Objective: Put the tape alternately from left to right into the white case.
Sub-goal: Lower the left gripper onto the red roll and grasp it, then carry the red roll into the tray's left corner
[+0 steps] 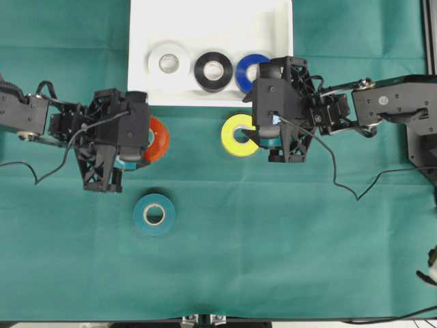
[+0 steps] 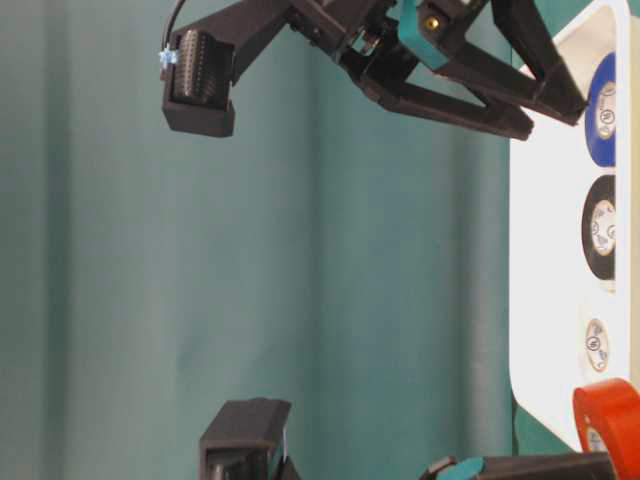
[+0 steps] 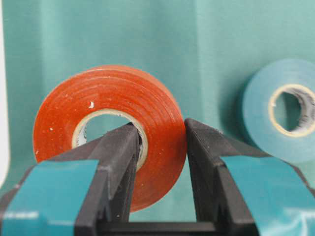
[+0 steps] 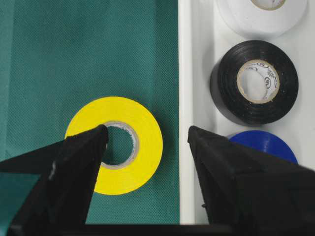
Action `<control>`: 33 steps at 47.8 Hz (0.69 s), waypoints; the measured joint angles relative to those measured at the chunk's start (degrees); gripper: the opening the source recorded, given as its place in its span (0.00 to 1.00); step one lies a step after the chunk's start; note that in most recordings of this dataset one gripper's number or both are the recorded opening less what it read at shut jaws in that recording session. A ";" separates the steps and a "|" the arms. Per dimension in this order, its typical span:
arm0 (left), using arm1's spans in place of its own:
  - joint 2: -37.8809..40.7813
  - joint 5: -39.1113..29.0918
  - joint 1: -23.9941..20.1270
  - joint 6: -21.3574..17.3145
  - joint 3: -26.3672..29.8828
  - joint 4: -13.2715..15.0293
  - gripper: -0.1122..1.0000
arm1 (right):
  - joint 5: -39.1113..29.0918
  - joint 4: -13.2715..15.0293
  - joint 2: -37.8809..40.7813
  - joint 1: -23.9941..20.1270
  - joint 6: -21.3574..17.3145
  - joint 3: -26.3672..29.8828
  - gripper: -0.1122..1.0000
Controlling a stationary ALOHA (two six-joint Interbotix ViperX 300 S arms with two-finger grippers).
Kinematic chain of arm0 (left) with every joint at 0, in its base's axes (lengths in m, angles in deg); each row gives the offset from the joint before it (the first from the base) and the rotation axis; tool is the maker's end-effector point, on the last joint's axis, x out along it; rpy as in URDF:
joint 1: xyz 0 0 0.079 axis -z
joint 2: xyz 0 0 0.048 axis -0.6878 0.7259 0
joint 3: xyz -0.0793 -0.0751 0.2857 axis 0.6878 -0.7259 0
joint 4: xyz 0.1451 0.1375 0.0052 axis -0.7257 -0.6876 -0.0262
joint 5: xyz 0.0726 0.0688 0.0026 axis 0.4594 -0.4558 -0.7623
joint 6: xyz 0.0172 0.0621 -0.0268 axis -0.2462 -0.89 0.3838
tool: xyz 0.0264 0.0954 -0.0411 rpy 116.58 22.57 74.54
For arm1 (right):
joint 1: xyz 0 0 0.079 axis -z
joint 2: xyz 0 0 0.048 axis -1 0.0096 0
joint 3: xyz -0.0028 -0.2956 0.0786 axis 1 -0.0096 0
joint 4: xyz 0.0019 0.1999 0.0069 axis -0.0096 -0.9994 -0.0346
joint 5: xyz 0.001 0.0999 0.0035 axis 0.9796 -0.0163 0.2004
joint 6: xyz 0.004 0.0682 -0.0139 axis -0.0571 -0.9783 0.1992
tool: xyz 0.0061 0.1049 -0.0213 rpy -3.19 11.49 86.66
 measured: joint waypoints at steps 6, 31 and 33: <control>-0.09 0.09 -2.46 0.00 0.00 0.00 0.08 | 0.00 0.00 0.00 -0.26 0.00 0.00 0.75; 1.93 3.52 -16.26 -4.48 0.79 0.00 0.08 | 1.05 0.00 0.00 -1.23 -0.26 -0.70 0.75; 2.37 3.69 -17.31 -5.54 1.23 -0.09 0.08 | 1.41 0.09 0.00 -1.32 -0.35 -0.88 0.75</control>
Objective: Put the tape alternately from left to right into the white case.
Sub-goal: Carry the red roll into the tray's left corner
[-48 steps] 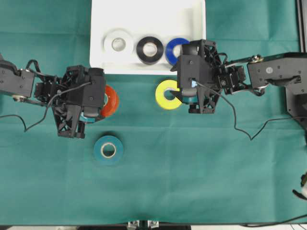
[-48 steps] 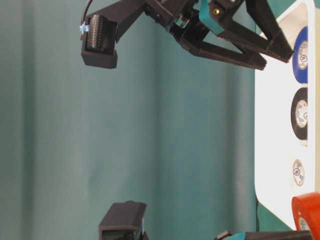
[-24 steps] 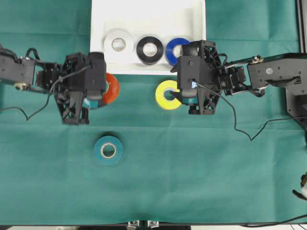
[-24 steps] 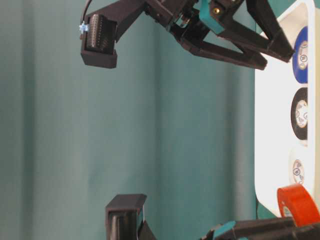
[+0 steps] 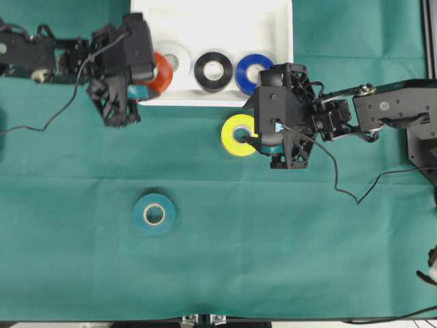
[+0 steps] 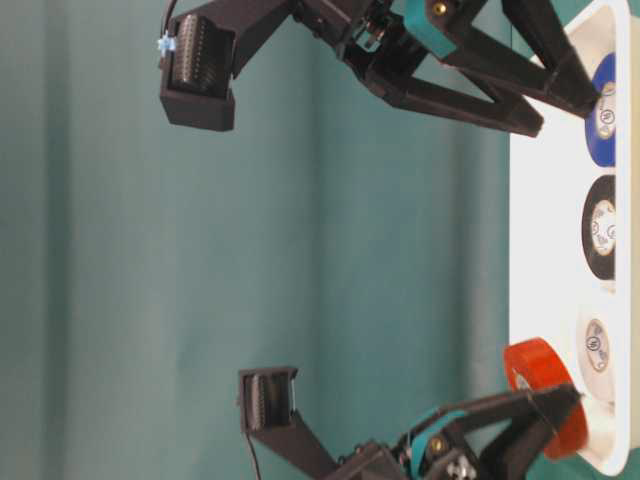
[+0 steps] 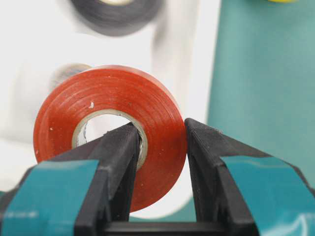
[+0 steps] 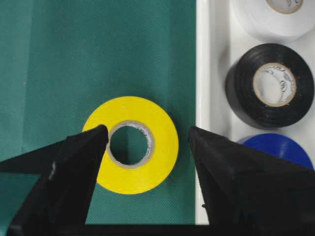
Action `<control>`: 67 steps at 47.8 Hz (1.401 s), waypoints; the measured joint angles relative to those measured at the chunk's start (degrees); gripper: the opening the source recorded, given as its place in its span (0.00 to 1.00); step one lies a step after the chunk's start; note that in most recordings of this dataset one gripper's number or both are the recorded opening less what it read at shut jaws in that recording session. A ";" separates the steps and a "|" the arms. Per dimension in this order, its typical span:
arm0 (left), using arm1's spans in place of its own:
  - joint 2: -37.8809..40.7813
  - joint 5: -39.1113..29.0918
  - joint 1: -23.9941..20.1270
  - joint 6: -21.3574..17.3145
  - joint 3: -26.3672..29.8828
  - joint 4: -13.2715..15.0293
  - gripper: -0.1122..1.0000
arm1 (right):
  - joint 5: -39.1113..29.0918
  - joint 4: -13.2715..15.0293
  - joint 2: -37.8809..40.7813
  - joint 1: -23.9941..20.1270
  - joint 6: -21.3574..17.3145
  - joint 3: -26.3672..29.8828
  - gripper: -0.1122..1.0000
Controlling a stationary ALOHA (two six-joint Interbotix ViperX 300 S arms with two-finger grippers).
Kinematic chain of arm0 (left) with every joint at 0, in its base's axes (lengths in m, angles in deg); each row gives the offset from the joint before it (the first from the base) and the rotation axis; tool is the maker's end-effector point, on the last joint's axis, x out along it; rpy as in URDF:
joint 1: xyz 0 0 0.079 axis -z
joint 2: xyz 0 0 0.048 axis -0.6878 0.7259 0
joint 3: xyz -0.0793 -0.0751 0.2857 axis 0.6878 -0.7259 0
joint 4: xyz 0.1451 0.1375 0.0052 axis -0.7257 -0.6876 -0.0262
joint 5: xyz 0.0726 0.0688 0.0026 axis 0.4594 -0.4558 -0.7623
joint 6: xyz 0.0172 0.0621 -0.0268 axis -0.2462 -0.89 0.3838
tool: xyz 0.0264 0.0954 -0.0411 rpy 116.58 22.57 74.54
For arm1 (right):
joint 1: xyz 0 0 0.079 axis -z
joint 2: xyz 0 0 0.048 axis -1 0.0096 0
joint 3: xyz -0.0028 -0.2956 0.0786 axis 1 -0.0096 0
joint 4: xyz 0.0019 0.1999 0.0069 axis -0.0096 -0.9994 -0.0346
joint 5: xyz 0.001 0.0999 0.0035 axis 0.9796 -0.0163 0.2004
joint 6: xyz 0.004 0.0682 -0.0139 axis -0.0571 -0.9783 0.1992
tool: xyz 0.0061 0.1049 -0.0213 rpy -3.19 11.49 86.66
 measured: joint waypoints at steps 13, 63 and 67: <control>4.57 0.88 -6.77 -6.15 3.25 0.00 0.08 | 1.41 -0.09 0.00 -0.09 -1.67 -0.44 0.75; 12.04 3.08 -11.60 -11.69 9.05 0.00 0.85 | 2.37 0.00 0.70 -0.18 -1.85 -0.70 0.75; 11.95 3.16 -11.60 -11.69 8.61 -0.09 0.93 | 2.37 -0.09 0.70 -0.18 -1.85 -0.79 0.75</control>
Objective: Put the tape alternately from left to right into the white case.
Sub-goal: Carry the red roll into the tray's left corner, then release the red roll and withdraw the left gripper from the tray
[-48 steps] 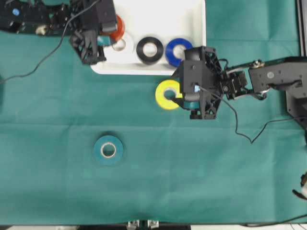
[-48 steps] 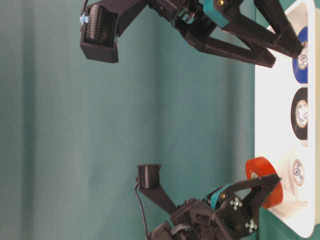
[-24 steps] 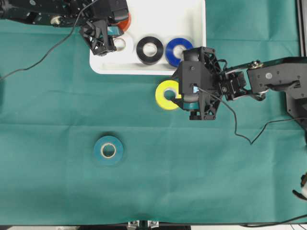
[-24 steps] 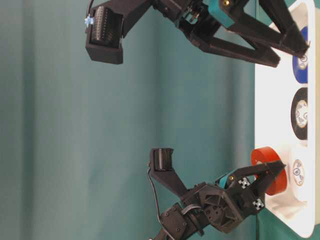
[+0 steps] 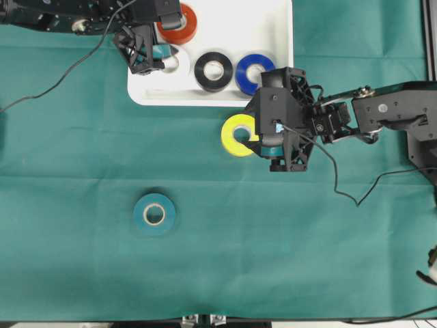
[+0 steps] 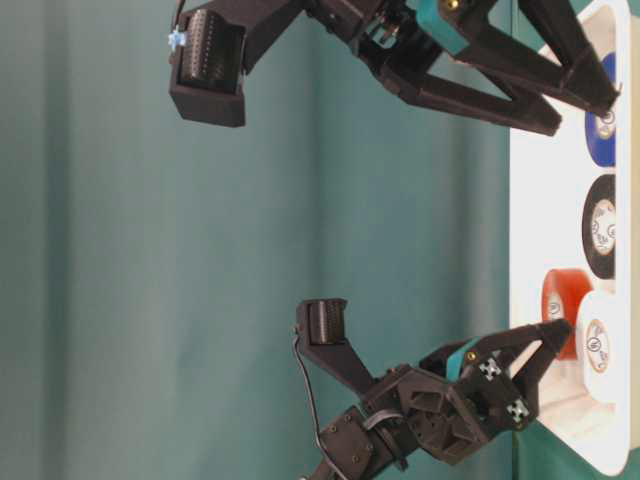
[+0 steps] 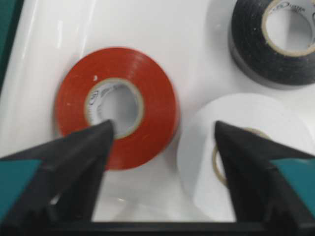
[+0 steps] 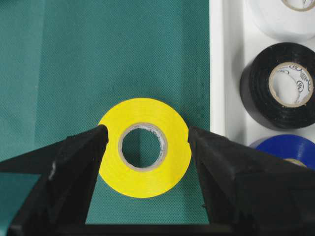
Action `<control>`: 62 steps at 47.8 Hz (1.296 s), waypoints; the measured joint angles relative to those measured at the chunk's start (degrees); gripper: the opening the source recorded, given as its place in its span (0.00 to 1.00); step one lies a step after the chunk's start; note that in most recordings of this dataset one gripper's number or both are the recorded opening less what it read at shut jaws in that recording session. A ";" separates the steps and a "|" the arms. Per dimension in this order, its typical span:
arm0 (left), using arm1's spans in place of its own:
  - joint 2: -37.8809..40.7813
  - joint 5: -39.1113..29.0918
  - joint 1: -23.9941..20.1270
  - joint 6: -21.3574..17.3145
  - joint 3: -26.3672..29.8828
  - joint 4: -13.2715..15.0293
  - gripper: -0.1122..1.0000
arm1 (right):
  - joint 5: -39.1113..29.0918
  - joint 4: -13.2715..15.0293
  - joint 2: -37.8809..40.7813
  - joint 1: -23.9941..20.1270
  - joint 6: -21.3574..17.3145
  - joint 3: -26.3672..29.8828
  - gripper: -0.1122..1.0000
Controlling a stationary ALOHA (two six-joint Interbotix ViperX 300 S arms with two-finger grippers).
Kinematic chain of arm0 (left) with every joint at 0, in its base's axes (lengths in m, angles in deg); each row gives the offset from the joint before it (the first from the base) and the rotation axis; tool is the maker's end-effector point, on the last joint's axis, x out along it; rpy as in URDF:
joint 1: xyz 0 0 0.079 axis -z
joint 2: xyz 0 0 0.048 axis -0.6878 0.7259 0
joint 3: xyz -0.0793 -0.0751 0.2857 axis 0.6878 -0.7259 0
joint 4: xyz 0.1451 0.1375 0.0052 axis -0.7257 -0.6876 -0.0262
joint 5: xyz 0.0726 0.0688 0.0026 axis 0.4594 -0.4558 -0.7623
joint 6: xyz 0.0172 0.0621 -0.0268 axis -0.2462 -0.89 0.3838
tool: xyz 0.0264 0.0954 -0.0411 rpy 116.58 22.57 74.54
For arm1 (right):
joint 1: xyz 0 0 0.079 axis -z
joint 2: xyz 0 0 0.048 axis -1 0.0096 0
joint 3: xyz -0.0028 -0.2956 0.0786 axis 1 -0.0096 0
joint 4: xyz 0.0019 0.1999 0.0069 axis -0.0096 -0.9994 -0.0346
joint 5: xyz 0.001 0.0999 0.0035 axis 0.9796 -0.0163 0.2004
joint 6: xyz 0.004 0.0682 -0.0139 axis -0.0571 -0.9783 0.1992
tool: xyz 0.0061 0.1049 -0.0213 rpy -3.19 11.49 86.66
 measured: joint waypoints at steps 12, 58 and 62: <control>-1.85 0.00 0.70 0.18 -1.93 0.09 0.92 | 0.00 0.00 0.00 0.00 0.00 -0.09 0.75; -15.29 0.00 20.83 5.98 -13.36 0.09 0.92 | 0.09 0.00 0.00 0.00 0.00 -0.09 0.75; -15.73 0.00 22.76 8.09 -13.80 0.00 0.92 | 0.09 0.00 0.00 -0.09 0.00 -0.09 0.75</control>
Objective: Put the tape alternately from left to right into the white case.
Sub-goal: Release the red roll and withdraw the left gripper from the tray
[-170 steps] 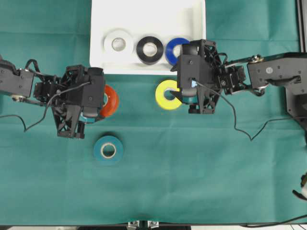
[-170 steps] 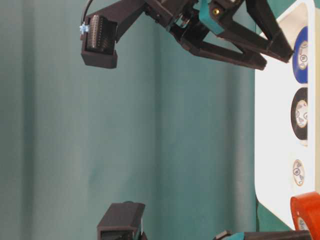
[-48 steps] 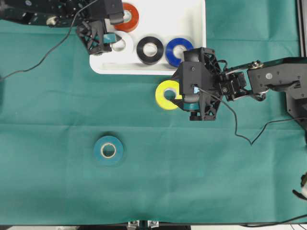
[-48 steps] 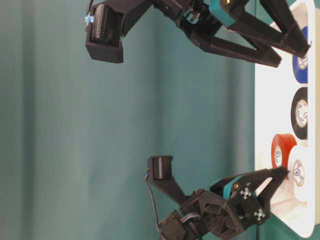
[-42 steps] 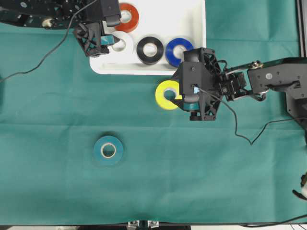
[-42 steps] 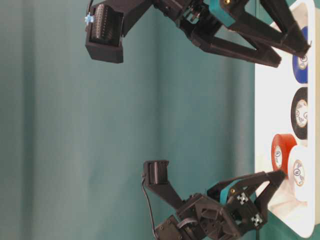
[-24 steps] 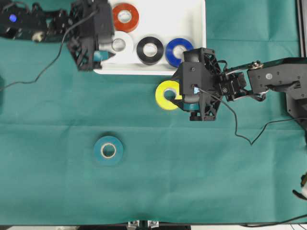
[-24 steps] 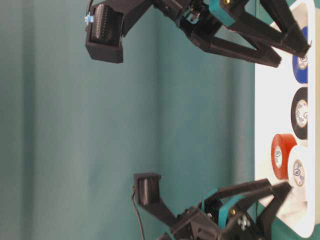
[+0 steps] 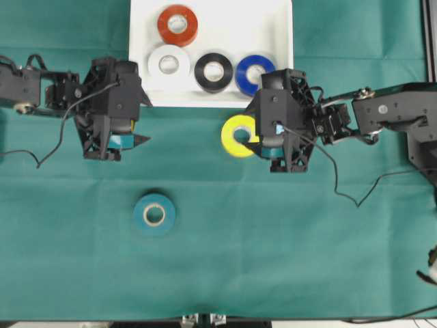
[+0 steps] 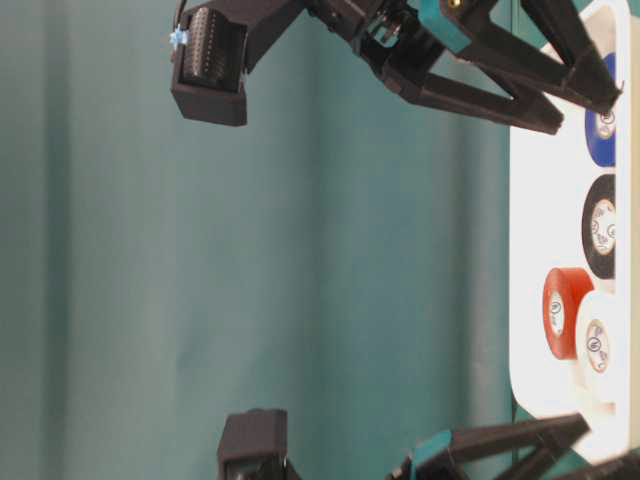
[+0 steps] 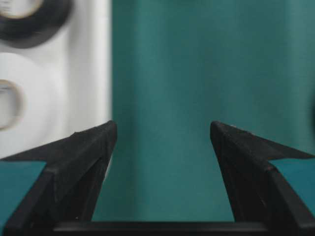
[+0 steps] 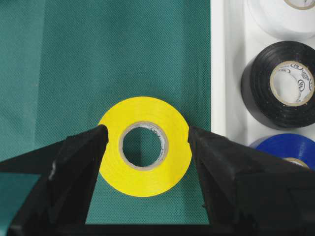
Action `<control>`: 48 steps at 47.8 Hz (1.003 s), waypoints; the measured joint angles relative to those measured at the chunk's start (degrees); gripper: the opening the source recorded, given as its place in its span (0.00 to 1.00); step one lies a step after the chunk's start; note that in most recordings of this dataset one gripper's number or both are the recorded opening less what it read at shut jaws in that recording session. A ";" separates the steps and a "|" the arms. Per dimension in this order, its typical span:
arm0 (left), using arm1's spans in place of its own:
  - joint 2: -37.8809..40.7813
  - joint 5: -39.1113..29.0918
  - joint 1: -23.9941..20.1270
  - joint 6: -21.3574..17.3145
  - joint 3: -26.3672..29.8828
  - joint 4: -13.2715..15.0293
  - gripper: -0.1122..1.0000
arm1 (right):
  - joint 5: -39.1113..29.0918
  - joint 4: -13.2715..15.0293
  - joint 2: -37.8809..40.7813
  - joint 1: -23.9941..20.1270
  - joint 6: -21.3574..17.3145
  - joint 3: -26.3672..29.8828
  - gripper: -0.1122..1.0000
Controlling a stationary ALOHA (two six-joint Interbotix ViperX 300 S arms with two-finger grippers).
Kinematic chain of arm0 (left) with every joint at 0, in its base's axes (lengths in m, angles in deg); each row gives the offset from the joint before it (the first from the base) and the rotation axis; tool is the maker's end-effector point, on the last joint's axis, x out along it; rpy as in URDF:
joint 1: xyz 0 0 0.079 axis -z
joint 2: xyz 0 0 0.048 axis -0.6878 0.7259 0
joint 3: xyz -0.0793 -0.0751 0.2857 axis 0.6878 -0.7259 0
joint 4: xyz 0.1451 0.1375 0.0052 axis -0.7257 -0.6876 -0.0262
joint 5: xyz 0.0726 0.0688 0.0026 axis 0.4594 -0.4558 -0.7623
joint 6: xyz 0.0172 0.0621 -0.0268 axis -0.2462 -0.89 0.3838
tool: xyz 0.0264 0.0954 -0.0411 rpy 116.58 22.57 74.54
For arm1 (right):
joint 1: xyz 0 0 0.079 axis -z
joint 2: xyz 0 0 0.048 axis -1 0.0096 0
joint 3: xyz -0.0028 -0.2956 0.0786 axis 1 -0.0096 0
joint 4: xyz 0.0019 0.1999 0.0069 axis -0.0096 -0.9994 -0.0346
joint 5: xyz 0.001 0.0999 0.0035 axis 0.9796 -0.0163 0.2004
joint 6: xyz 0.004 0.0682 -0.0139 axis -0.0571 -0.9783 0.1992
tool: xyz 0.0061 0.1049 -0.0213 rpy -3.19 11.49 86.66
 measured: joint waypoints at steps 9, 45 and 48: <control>-0.09 -0.09 3.60 3.78 -0.62 0.09 0.92 | 0.00 0.00 0.00 0.00 0.00 0.00 0.75; -0.09 -0.18 5.54 4.57 -0.97 0.09 0.92 | 0.26 -0.70 0.00 -6.06 -1.85 -0.18 0.75; -0.09 -0.18 5.54 4.57 -0.97 0.09 0.92 | 0.26 -0.70 0.35 -6.68 -2.72 -0.18 0.75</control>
